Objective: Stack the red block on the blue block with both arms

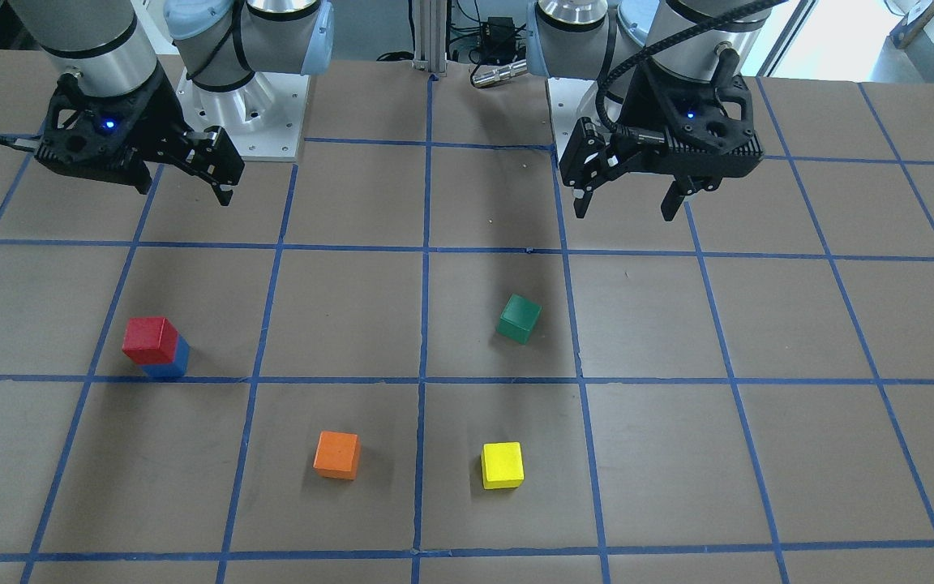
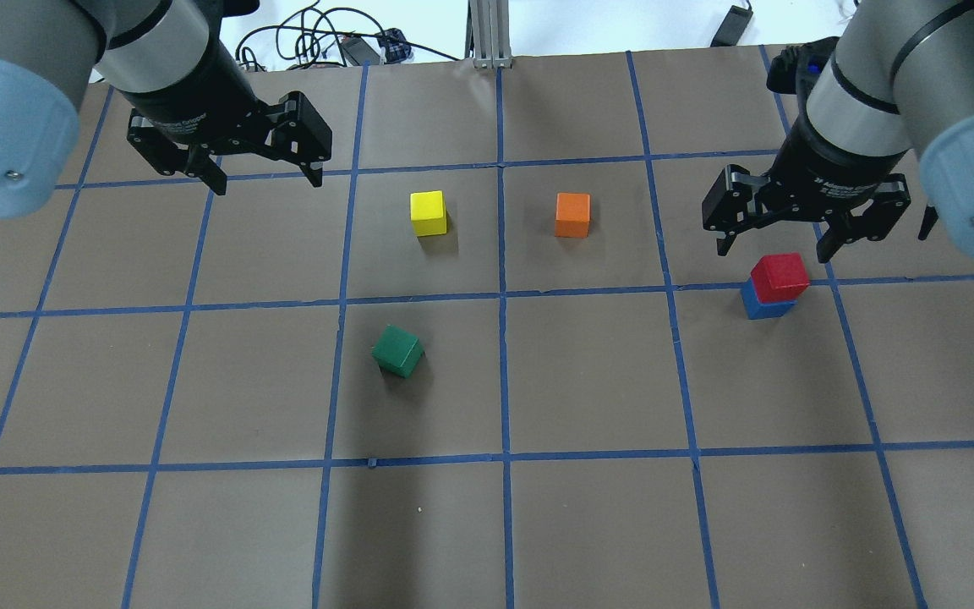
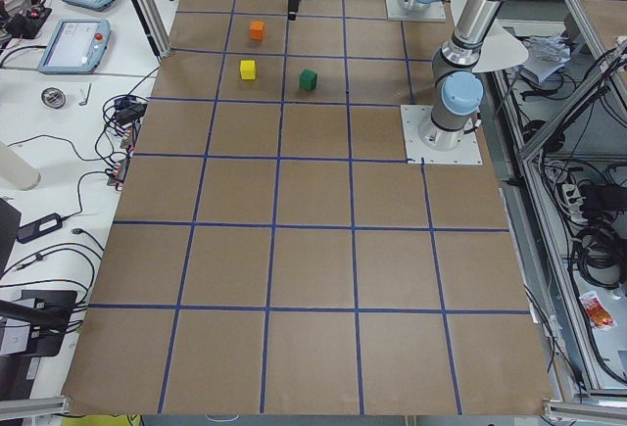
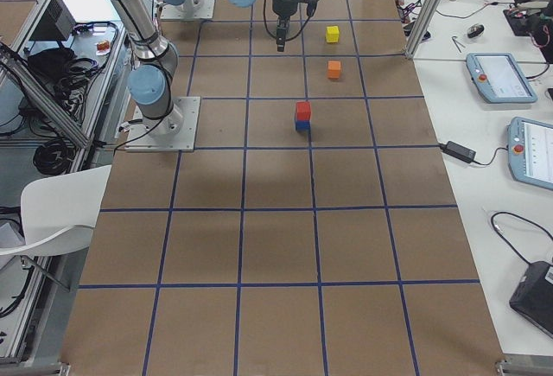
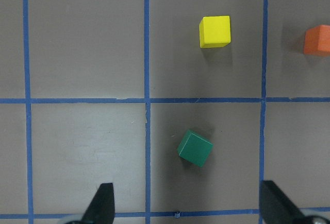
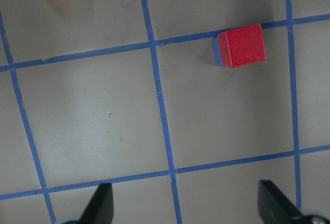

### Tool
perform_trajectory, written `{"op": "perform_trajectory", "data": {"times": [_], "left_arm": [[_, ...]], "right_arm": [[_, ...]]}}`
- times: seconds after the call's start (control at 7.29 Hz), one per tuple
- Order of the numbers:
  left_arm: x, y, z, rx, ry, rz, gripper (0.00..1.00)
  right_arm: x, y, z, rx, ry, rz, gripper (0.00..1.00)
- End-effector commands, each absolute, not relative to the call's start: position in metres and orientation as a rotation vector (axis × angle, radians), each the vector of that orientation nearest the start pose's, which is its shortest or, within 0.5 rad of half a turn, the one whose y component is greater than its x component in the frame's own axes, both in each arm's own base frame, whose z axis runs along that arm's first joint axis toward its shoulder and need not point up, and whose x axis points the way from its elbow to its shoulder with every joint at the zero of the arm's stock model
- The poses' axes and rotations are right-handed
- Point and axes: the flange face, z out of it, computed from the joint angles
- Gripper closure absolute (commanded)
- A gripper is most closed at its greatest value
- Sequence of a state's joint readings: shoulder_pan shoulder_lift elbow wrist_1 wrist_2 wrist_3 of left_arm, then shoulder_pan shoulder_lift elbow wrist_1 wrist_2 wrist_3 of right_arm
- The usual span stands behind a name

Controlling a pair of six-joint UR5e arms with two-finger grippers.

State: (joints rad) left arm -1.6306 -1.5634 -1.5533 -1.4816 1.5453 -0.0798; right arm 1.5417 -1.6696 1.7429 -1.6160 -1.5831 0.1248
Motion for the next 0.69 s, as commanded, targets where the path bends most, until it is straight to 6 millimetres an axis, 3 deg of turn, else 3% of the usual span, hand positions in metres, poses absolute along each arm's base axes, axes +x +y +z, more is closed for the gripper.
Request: {"op": "perform_trajectory", "data": {"times": [0.0,0.55], "left_arm": [[-0.1655,-0.4909,0.5097,-0.029,3.170,-0.179,0.00],[-0.1662,-0.4827,0.5076,-0.023,3.160,-0.160,0.00]], "right_arm": [[0.1300,-0.4449,0.4561,0.259,3.145,0.037,0.00],[0.1287,-0.4450,0.4594,0.264,3.151,0.041,0.00]]}}
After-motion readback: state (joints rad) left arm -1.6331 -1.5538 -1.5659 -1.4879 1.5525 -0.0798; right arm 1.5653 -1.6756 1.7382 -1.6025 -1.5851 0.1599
